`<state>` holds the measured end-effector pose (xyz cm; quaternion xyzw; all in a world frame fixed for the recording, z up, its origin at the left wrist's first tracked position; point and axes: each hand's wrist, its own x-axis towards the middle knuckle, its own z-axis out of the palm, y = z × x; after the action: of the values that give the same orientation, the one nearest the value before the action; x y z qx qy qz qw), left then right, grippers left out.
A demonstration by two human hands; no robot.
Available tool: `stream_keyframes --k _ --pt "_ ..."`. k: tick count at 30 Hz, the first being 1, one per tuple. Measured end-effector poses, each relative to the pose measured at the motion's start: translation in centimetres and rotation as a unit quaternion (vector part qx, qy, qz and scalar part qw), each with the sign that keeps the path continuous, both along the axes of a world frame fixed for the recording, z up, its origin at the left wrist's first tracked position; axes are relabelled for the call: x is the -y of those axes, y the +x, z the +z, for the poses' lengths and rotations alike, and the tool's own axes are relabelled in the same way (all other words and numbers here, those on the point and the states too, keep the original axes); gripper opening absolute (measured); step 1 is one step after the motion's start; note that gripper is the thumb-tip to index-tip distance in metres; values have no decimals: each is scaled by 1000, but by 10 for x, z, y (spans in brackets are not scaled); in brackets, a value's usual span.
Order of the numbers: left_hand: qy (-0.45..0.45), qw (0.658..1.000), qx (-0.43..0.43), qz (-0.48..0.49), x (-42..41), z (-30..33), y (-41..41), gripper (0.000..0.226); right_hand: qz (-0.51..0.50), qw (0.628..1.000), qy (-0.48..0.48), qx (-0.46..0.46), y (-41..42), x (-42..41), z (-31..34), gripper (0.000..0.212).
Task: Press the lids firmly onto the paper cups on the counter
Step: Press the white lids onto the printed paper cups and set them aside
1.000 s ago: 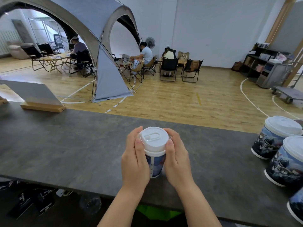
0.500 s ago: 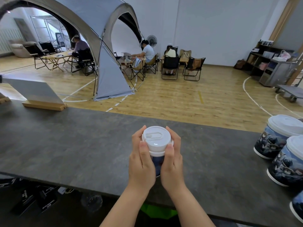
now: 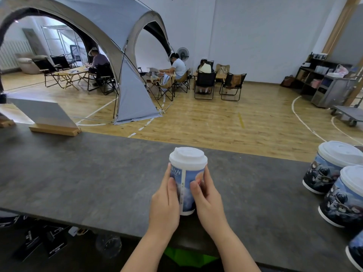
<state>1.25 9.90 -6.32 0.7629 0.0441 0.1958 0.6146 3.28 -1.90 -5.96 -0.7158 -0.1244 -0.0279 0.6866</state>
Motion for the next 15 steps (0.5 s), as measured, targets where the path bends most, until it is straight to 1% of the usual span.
stream_keyframes --k 3,6,10,15 --pt "20 1000 -6 -19 1 1 3 44 -43 998 26 -28 11 3 5 57" --pt "23 999 -10 -31 4 -2 3 47 -69 995 40 -51 16 7 6 51" --pt "18 999 -11 -38 8 -9 1 50 -59 990 95 -87 18 10 4 47" --pt "-9 999 19 -33 18 -9 2 46 -42 983 133 -117 25 15 5 42"
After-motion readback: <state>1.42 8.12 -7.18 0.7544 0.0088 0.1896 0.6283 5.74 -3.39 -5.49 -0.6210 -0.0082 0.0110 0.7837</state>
